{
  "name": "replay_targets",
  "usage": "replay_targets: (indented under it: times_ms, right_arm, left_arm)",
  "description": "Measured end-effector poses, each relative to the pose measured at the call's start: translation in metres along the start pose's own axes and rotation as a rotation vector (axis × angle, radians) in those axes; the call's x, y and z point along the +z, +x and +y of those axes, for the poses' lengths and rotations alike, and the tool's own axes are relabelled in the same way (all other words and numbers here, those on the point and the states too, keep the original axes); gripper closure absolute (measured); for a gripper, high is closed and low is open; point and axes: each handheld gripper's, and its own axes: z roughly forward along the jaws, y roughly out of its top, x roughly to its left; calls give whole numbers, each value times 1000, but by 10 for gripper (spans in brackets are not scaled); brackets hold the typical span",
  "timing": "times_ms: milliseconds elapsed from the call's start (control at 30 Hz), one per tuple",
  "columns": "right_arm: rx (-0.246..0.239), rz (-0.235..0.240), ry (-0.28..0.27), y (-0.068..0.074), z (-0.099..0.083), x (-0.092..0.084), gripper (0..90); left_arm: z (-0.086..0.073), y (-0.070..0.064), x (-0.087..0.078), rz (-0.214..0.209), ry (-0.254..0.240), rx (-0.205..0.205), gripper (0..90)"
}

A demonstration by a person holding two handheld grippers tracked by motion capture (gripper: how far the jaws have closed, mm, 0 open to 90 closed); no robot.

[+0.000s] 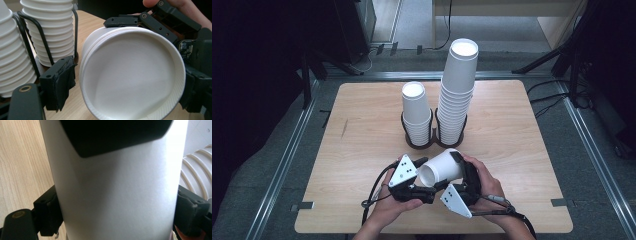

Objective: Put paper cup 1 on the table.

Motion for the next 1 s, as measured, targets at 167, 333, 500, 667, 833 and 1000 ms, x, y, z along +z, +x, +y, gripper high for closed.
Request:
replay_targets:
  times_ms: [167, 333, 500, 667, 833, 1000]
  right_arm:
    - [-1, 1, -1, 0, 0, 0, 129]
    - [-5, -1, 0, 0, 1, -1, 126]
    - [-19, 0, 6, 1, 0, 0, 125]
    - [-34, 5, 15, 3, -1, 0, 125]
    - [-35, 7, 10, 3, -1, 0, 123]
    - [-27, 11, 10, 2, -2, 0, 115]
  left_arm:
    - [0, 0, -1, -10, 0, 5, 200]
    - [0, -1, -2, -9, -2, 7, 205]
    - [-1, -1, 0, 0, 10, 6, 206]
    - [-1, 2, 1, -15, 35, -27, 205]
    - [-2, 3, 0, -23, 28, -32, 210]
    - [-2, 2, 0, -18, 23, -26, 221]
